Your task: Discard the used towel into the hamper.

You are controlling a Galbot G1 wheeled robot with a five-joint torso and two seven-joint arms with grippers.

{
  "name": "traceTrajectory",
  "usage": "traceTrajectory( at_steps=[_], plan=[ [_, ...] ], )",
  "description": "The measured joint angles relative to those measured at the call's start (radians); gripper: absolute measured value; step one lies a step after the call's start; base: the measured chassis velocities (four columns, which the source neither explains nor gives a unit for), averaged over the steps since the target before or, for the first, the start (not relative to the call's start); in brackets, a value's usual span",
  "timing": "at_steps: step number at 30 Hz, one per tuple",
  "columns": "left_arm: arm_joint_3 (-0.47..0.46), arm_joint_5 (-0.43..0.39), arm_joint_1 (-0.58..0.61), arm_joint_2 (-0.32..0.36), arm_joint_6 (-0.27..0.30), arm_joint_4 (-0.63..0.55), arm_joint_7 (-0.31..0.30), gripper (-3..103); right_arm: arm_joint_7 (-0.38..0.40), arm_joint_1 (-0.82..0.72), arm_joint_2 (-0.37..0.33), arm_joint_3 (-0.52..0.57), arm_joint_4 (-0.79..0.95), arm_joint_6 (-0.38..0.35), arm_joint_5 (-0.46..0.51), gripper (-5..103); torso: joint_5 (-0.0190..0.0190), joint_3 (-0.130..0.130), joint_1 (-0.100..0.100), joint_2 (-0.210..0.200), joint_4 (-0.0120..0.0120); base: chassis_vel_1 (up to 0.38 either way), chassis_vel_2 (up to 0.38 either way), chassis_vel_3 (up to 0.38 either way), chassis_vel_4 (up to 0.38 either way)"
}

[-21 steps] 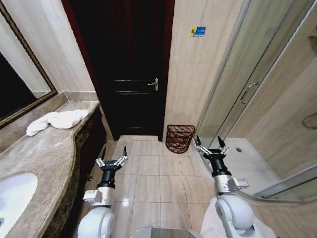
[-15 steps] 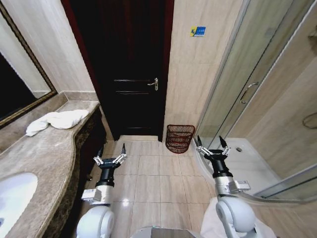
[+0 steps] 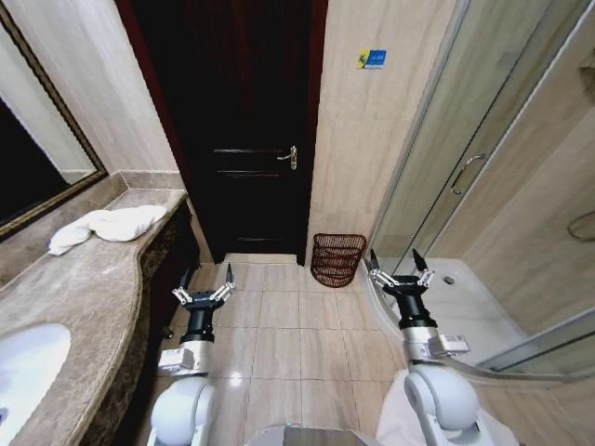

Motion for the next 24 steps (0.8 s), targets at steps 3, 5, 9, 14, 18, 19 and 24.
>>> traceTrajectory(
  at_steps=[3,5,9,14,18,19,24],
  plan=[
    [-0.028,0.018,-0.012,0.000,-0.037,0.001,0.032,100,0.001,0.006,-0.002,0.000,0.003,-0.002,0.004,100,0.0001,0.000,0.000,0.000,0.0002,0.000,0.000,0.000,0.000],
    [-0.038,0.034,-0.020,0.000,-0.064,0.020,0.041,100,-0.002,0.006,-0.002,0.000,0.004,-0.002,0.004,100,0.0001,0.000,0.000,0.000,0.0002,0.000,0.000,0.000,0.000],
    [-0.032,0.054,-0.034,0.000,-0.111,0.054,0.028,100,-0.003,0.001,0.002,-0.003,0.005,0.004,0.001,100,-0.0002,0.000,0.000,0.000,0.0000,0.000,0.000,0.000,0.000],
    [-0.029,0.065,-0.030,0.000,-0.104,0.048,0.021,100,0.017,-0.003,0.000,-0.003,0.008,0.011,-0.009,100,-0.0002,0.000,0.000,0.000,-0.0001,0.000,0.000,0.000,0.000],
    [-0.039,0.082,0.012,0.000,-0.042,-0.015,0.034,100,0.004,-0.002,-0.012,-0.004,0.016,-0.002,0.003,100,0.0001,0.000,0.000,0.000,0.0002,0.000,0.000,0.000,0.000],
    [-0.048,0.097,0.023,0.000,-0.023,-0.027,0.035,100,-0.006,0.005,-0.014,-0.004,0.016,0.001,0.000,100,0.0000,0.000,0.000,0.000,0.0002,0.000,0.000,0.000,0.000],
    [-0.050,0.065,0.061,0.000,0.090,-0.060,0.019,100,-0.023,0.013,-0.011,-0.002,0.015,0.010,-0.005,100,-0.0002,0.000,0.000,0.000,0.0002,0.000,0.000,0.000,0.000]
  ],
)
